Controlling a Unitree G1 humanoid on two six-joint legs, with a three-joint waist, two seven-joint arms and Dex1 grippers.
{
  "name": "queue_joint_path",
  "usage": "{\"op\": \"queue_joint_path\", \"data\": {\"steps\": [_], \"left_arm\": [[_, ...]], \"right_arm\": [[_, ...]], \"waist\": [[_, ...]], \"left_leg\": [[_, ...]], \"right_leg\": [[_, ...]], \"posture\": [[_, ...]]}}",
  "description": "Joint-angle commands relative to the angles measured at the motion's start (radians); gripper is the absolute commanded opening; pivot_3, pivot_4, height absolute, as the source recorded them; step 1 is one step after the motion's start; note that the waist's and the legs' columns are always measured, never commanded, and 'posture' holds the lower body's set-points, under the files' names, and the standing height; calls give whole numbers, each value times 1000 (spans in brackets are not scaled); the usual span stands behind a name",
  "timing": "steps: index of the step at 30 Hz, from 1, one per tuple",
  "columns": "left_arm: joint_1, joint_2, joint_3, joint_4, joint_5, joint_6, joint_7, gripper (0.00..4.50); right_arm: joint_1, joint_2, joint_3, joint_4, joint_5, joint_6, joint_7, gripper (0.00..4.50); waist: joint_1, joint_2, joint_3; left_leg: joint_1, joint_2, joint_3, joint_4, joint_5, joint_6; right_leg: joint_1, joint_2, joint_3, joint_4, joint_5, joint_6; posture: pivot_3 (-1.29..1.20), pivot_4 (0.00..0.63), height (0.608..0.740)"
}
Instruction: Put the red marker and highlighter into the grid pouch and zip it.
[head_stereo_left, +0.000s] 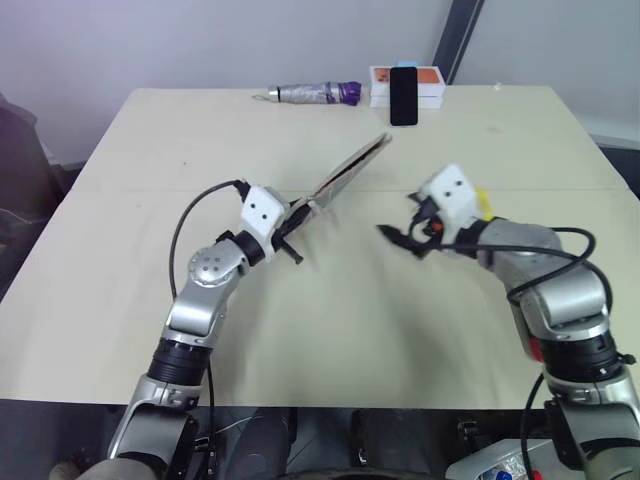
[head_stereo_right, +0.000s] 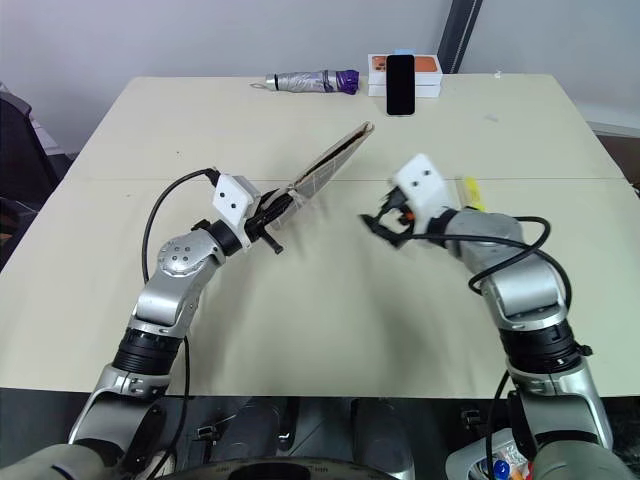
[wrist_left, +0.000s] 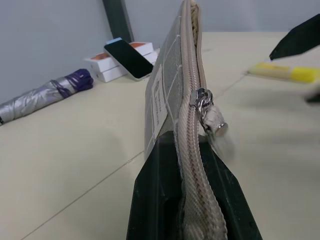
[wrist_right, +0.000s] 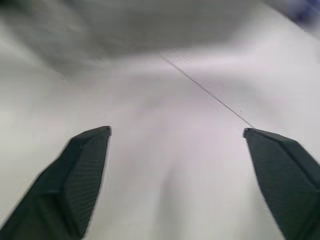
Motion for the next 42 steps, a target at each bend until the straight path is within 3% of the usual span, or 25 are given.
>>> {"op": "queue_joint_path", "data": {"steps": [1,7,15,22,27,35,42], "left_arm": [[16,32,-9,-25,1,-4,-43,0],[36,30,-32,-43,-18,40,-79,0],[46,17,-42,-60,-14,56,-75,0],[55,7,-31,-72,-22,70,-62,0],[56,5,-25,-67,-26,68,-62,0],[30,0,-17,-27,-31,51,-71,0],[20,-5,-22,-12,-31,38,-78,0]], "right_arm": [[-2,9,-108,90,-31,38,-105,4467],[-20,50,-192,275,-70,-22,-225,4467],[-101,84,-245,516,-61,-136,-273,4467],[-104,79,-243,505,-47,-145,-261,947],[-59,22,-198,379,-62,-140,-195,872],[125,-176,-145,-35,34,-226,161,872],[156,-189,-152,-161,120,-172,231,872]], "waist": [[-4,0,0],[-4,0,0],[-5,0,0],[-4,0,0],[-3,0,0],[-1,1,0],[1,0,0]], "left_leg": [[0,0,0,0,0,0],[0,0,0,0,0,0],[0,0,1,0,0,0],[0,0,1,0,0,0],[0,0,1,0,0,0],[0,0,1,0,-1,1],[0,1,0,2,-1,1]], "right_leg": [[0,0,0,0,0,0],[0,0,0,0,0,0],[0,1,0,1,0,0],[0,1,0,0,0,0],[0,1,0,0,0,0],[1,1,0,0,0,0],[1,1,0,0,0,0]], "posture": [[0,150,740],[0,150,740],[0,150,740],[0,150,740],[0,150,740],[0,150,740],[0,150,740]]}}
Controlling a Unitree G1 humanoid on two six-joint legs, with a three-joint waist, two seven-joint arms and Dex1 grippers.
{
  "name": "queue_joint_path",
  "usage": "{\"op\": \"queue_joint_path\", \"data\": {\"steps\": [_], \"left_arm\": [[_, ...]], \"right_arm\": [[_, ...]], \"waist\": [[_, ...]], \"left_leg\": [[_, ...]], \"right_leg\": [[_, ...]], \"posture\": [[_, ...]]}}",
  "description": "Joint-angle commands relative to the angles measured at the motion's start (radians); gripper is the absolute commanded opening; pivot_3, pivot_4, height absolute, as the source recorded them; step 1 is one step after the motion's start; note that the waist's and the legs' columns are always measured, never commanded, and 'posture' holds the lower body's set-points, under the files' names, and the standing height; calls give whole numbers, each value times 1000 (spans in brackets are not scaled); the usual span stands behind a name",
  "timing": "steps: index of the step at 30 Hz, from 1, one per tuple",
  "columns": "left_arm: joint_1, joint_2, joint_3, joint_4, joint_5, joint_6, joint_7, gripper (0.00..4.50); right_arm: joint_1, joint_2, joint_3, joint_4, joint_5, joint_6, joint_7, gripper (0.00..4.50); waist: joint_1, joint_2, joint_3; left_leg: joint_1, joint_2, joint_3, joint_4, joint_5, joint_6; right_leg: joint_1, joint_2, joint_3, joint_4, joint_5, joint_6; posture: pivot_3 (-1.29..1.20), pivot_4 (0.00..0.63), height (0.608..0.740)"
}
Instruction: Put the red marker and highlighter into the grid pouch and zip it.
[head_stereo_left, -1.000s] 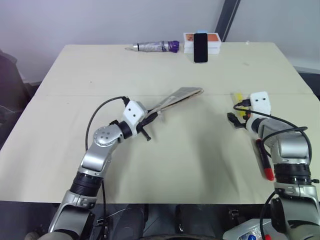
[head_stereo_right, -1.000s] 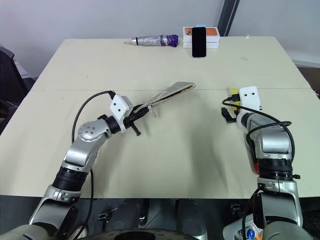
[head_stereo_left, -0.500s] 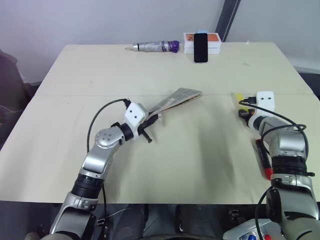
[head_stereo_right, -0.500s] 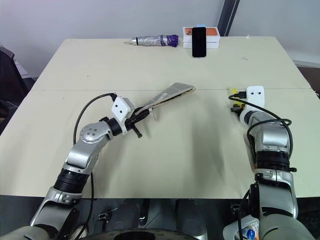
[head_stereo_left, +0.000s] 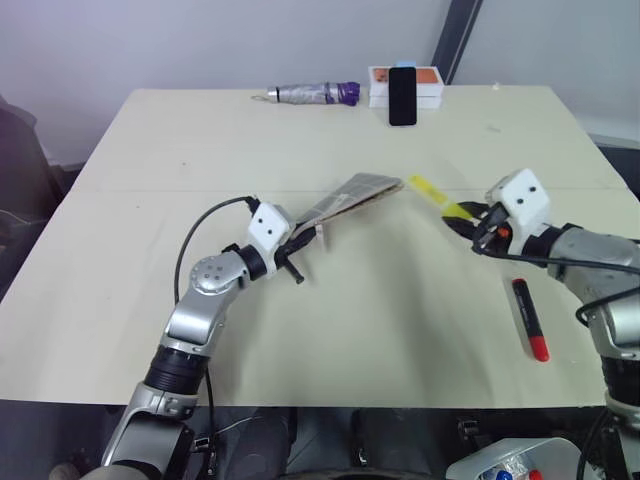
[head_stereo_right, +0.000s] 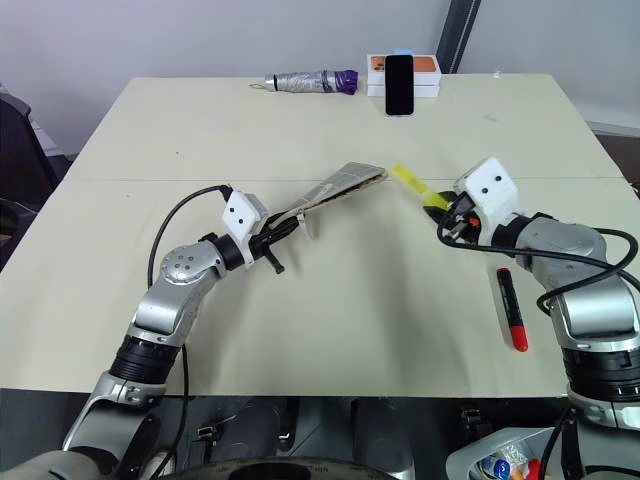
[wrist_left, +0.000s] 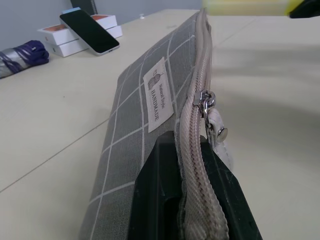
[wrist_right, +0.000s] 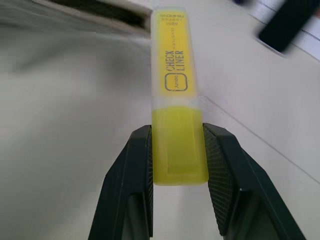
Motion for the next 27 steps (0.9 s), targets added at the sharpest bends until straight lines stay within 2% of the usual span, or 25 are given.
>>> {"op": "queue_joint_path", "data": {"steps": [1,27], "left_arm": [[-19,-5,9,-5,-6,-18,-2,0],[-23,-4,19,-3,-5,-23,4,0]], "right_arm": [[-15,-16,-14,-48,16,7,6,872],[-9,-11,43,-44,10,3,38,872]], "waist": [[2,0,0],[1,0,0]], "left_leg": [[0,0,0,0,0,0],[0,0,0,0,0,0]], "right_leg": [[0,0,0,0,0,0],[0,0,0,0,0,0]], "posture": [[0,150,740],[0,150,740]]}}
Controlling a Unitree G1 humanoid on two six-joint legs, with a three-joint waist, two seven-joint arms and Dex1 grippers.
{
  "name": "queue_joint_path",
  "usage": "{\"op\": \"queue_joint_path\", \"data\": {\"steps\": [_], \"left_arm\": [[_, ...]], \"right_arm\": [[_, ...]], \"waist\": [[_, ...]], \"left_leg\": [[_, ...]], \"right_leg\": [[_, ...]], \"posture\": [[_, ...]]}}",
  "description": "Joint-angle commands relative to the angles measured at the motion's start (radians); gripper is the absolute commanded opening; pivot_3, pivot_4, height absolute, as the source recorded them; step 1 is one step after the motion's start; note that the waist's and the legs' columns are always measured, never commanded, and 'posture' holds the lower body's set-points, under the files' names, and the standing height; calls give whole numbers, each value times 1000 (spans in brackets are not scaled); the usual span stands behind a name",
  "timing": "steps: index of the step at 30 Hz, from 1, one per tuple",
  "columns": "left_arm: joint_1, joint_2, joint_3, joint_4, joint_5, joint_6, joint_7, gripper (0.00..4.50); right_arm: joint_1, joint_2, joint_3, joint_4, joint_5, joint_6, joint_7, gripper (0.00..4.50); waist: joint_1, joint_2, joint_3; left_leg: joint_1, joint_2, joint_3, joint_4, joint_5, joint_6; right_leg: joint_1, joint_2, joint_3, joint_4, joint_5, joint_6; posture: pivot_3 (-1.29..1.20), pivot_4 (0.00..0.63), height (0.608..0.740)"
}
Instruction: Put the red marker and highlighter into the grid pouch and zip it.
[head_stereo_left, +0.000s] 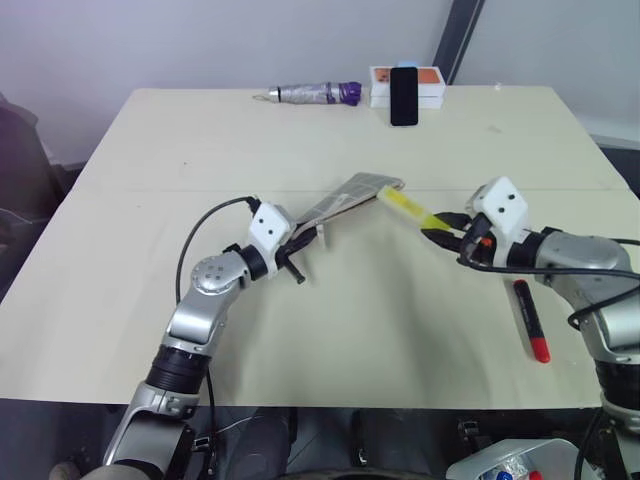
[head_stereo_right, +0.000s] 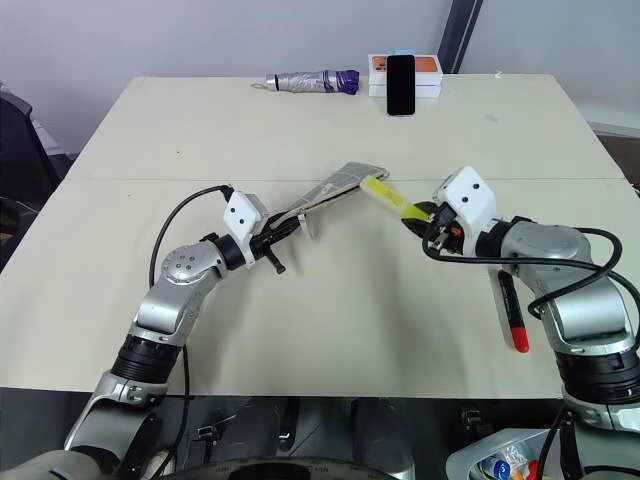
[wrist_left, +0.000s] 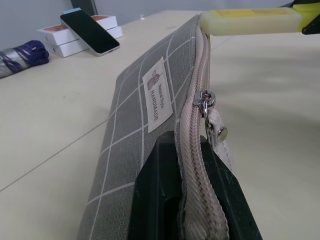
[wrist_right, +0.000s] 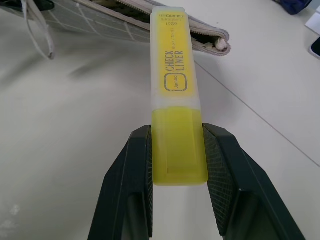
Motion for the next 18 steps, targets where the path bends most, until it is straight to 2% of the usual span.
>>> {"op": "queue_joint_path", "data": {"steps": [1,18], "left_arm": [[-23,1,19,-11,-5,-21,4,0],[-15,30,-13,-16,30,-73,-27,0]], "right_arm": [[-6,-11,-9,-31,6,-6,6,872],[-21,-12,21,2,-18,-14,19,872]], "waist": [[0,0,0],[0,0,0]], "left_leg": [[0,0,0,0,0,0],[0,0,0,0,0,0]], "right_leg": [[0,0,0,0,0,0],[0,0,0,0,0,0]], "posture": [[0,150,740],[0,150,740]]}}
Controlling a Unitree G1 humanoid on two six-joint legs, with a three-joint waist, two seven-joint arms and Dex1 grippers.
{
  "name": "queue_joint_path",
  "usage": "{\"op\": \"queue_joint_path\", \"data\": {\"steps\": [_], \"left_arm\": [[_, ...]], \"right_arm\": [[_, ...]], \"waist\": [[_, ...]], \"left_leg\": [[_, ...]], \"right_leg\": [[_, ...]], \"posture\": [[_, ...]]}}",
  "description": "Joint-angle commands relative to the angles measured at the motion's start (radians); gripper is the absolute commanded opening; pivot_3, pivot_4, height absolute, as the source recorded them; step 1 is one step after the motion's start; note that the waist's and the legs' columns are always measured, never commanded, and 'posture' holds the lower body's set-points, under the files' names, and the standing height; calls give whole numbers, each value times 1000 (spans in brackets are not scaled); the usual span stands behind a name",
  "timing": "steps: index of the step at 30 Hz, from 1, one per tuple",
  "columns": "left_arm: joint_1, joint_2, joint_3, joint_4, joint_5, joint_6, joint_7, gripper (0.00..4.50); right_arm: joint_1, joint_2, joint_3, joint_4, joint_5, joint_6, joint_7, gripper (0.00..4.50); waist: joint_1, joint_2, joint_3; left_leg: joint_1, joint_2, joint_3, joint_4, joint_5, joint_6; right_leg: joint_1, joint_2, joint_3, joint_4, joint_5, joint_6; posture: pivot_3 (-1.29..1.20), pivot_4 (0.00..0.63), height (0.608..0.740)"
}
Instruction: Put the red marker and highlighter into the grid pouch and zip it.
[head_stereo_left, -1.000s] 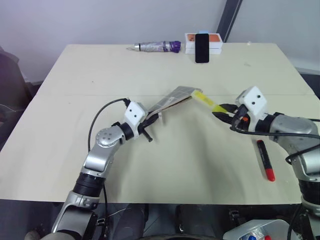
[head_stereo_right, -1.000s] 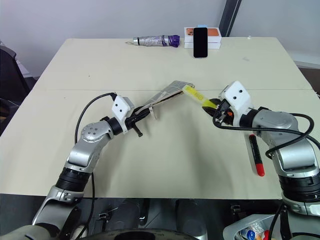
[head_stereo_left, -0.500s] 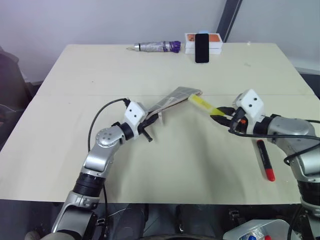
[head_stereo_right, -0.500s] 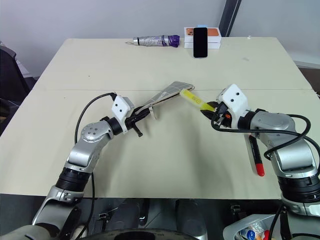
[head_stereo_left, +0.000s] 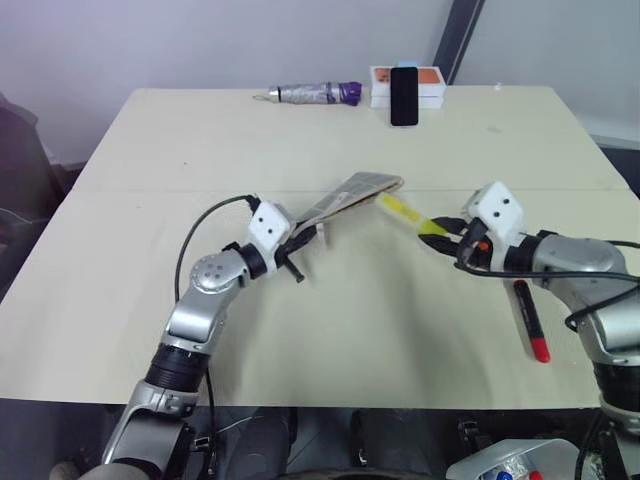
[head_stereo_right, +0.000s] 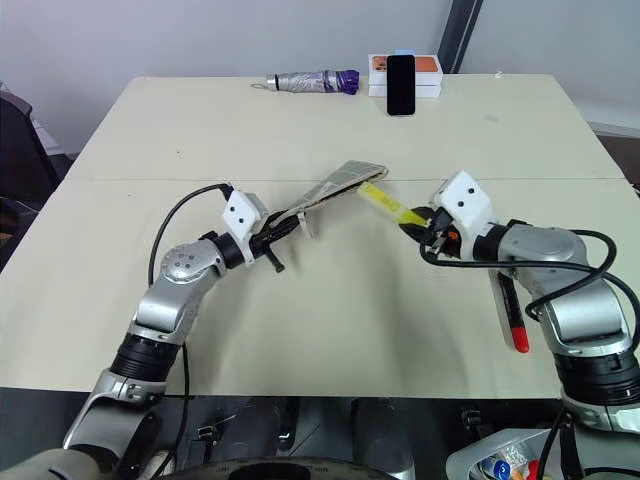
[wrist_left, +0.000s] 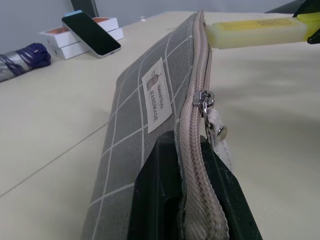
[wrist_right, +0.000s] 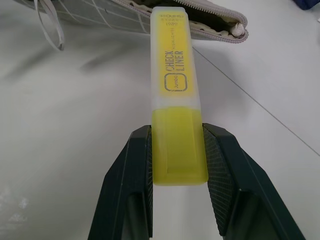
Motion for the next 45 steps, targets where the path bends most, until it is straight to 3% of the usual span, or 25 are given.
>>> {"op": "queue_joint_path", "data": {"steps": [1,23,36,45], "left_arm": [[-5,14,-13,-26,14,-46,-22,0],[18,52,-70,-25,74,-114,-82,0],[28,108,-164,-57,94,-212,-237,0],[28,141,-170,-55,100,-258,-287,0]], "right_arm": [[-23,-11,9,-4,-10,-12,5,872],[-22,-23,65,-105,18,22,53,872],[-85,-47,244,-119,-61,16,122,872],[-105,-57,244,-109,-72,41,148,872]], "waist": [[0,0,0],[1,0,0],[0,0,0],[0,0,0]], "left_leg": [[0,0,0,0,0,0],[0,0,0,0,0,0],[0,0,-1,0,0,0],[0,0,-1,-1,0,0]], "right_leg": [[0,0,0,0,0,0],[0,0,0,0,0,0],[0,-1,0,-1,0,0],[0,-1,0,-1,0,0]], "posture": [[0,150,740],[0,150,740],[0,150,740],[0,150,740]]}}
